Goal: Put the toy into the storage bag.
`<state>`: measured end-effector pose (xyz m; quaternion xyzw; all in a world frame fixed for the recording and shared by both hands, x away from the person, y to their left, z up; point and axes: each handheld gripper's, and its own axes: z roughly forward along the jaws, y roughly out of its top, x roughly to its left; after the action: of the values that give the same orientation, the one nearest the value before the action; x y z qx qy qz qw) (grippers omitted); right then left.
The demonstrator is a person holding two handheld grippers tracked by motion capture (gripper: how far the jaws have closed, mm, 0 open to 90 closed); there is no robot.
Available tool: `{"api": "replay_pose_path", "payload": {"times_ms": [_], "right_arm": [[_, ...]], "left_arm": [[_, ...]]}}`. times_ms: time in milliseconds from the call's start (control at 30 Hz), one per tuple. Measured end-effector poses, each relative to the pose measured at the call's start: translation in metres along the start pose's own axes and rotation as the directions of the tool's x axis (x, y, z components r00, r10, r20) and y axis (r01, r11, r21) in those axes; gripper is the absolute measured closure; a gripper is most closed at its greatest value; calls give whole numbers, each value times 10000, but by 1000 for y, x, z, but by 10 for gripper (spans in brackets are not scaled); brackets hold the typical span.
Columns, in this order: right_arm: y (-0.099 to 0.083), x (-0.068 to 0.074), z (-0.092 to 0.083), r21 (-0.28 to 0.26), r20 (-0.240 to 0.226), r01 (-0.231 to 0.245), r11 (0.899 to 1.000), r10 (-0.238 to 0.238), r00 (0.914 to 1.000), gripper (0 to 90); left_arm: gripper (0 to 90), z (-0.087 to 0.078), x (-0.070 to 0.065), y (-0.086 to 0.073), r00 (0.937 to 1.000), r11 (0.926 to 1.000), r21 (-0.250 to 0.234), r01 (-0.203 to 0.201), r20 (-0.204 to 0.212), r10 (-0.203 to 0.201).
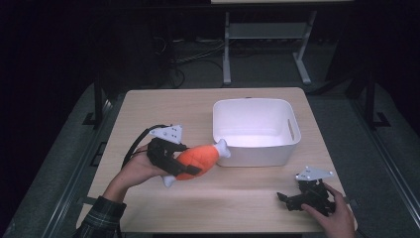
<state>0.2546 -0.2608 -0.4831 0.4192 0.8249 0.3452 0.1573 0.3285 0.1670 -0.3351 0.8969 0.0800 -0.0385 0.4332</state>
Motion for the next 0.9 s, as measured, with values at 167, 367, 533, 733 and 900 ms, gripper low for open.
{"api": "replay_pose_path", "payload": {"times_ms": [167,367,533,733,900], "right_arm": [[0,0,0,3,-4,-4,10000,4,10000,0],[0,0,0,0,1,-1,10000,1,10000,0],[0,0,0,1,0,-2,10000,2,10000,0],[0,0,0,3,-12,2,10000,-2,10000,0],[0,0,0,15,-8,4,10000,-4,10000,0]], "left_arm": [[412,0,3,10,9999,9999,34,-145,57,144],[411,-1,6,25,9992,9993,1,-381,90,380],[411,-1,10,34,9988,9988,28,-488,57,488],[411,-1,15,46,9981,9981,50,-615,46,614],[410,1,21,57,9970,9971,66,-763,141,762]]}}
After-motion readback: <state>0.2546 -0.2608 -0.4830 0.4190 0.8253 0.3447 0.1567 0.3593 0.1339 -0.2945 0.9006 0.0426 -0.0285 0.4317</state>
